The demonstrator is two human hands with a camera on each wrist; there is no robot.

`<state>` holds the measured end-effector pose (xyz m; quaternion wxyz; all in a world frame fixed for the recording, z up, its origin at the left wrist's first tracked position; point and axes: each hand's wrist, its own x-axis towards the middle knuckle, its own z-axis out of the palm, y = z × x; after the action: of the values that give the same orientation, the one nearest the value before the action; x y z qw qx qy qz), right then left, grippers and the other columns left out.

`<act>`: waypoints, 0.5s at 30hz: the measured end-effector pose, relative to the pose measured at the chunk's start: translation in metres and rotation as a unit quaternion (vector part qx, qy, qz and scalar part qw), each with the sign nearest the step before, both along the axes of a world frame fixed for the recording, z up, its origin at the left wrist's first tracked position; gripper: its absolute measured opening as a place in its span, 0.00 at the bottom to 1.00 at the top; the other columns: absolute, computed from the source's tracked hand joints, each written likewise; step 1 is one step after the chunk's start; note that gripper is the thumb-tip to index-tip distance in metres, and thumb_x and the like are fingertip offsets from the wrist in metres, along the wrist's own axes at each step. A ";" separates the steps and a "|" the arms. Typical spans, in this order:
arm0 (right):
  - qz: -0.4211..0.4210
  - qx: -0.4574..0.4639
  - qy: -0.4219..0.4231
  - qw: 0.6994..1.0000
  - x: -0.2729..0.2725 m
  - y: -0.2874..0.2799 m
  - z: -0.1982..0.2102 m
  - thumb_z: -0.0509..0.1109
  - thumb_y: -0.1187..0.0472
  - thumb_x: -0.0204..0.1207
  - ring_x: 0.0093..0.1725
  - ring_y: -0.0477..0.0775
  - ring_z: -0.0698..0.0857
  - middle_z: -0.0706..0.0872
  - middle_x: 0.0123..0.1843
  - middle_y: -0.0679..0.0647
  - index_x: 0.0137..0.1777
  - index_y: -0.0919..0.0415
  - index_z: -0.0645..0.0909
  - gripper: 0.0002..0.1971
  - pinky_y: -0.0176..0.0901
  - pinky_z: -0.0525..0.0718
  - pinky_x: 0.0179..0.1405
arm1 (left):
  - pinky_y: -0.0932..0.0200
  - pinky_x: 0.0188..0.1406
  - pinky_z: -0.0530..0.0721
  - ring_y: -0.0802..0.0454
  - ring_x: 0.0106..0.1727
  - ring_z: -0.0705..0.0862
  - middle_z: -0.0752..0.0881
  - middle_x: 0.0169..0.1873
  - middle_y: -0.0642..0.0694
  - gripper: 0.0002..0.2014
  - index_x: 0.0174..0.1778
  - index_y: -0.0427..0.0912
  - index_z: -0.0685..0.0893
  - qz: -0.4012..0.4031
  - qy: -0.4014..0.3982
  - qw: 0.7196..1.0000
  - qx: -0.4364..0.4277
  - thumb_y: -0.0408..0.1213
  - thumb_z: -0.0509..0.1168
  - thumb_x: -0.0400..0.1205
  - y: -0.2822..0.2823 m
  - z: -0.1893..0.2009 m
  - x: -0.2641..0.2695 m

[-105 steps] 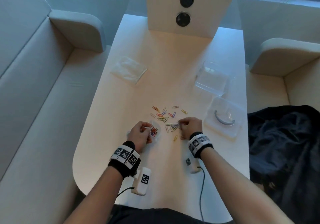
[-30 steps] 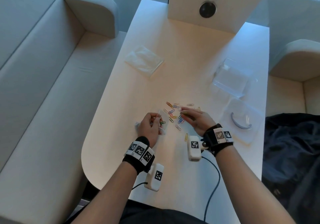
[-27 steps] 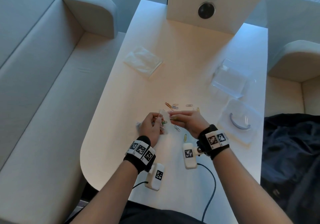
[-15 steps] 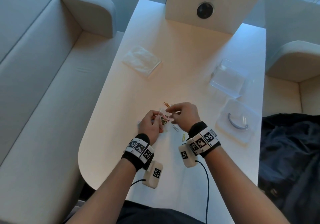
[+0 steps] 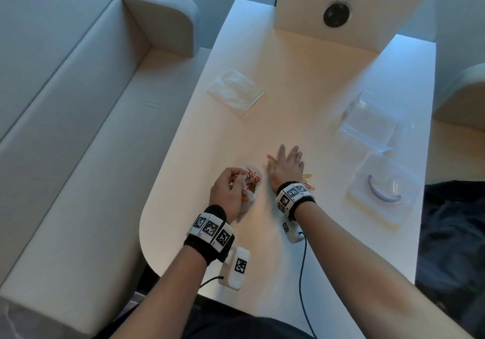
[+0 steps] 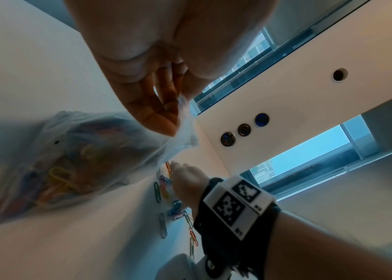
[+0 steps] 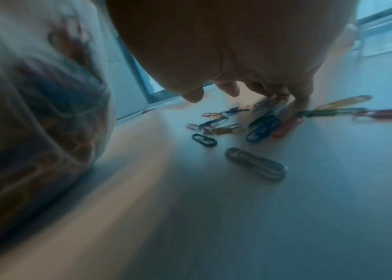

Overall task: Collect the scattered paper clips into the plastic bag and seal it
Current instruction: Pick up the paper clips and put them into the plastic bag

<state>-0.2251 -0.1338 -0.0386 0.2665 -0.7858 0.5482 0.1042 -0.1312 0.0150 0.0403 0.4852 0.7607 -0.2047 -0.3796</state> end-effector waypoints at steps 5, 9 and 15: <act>0.228 -0.029 0.022 0.973 -0.007 0.013 -0.006 0.40 0.46 0.86 0.85 0.62 0.38 0.35 0.86 0.58 0.86 0.53 0.40 0.30 0.64 0.44 0.83 | 0.55 0.46 0.89 0.70 0.32 0.84 0.88 0.47 0.48 0.08 0.52 0.47 0.85 0.013 -0.014 1.000 0.002 0.37 0.59 0.87 0.006 -0.003 -0.002; 0.333 -0.096 0.052 0.936 -0.038 0.020 -0.009 0.41 0.50 0.87 0.86 0.62 0.46 0.42 0.88 0.54 0.86 0.57 0.43 0.29 0.76 0.45 0.79 | 0.68 0.42 0.85 0.72 0.34 0.83 0.87 0.46 0.50 0.08 0.52 0.48 0.84 0.021 -0.019 1.000 0.002 0.36 0.59 0.87 0.006 -0.003 -0.005; 0.392 -0.171 0.006 0.904 -0.083 0.023 -0.009 0.60 0.72 0.73 0.74 0.75 0.73 0.70 0.79 0.66 0.78 0.69 0.69 0.30 0.69 0.79 0.66 | 0.73 0.23 0.78 0.61 0.38 0.83 0.86 0.45 0.49 0.09 0.55 0.43 0.84 0.010 -0.019 1.000 0.009 0.36 0.58 0.88 0.006 0.000 -0.013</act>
<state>-0.3077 -0.1110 -0.0472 0.0621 -0.9702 0.2070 0.1093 -0.1441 0.0208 0.0407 0.4784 0.7738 -0.2030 -0.3622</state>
